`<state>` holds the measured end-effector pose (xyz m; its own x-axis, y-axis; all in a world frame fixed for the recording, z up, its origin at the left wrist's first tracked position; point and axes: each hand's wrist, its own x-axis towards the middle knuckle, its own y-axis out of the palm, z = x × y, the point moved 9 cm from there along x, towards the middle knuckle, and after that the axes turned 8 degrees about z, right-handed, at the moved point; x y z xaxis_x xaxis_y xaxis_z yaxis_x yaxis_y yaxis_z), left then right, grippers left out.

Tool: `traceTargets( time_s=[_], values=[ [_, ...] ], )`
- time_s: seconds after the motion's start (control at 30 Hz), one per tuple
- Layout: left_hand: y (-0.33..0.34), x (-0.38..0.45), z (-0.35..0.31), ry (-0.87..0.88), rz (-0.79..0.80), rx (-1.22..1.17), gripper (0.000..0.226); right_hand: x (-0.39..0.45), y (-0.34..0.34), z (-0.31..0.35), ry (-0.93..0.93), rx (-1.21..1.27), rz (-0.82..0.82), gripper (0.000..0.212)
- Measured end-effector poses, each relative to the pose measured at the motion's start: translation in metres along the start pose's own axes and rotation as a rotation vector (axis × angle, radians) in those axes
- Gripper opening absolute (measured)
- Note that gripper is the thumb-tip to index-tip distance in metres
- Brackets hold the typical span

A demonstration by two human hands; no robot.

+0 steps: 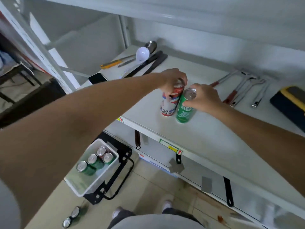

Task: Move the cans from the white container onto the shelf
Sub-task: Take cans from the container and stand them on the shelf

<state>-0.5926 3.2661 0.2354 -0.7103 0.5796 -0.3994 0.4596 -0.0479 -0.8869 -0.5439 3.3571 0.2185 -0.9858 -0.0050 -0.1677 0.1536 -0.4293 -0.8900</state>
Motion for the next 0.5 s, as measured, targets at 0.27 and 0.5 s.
traceTargets(
  time_s=[0.27, 0.5],
  values=[
    [0.005, -0.026, 0.046, -0.044, -0.015, -0.298, 0.098, -0.001, -0.029, 0.061, -0.046, -0.19, -0.062, 0.092],
    [0.07, -0.137, 0.224, -0.422, -0.142, -0.449, 0.049, -0.051, 0.058, 0.261, -0.74, -0.059, -0.046, 0.037]
  ],
)
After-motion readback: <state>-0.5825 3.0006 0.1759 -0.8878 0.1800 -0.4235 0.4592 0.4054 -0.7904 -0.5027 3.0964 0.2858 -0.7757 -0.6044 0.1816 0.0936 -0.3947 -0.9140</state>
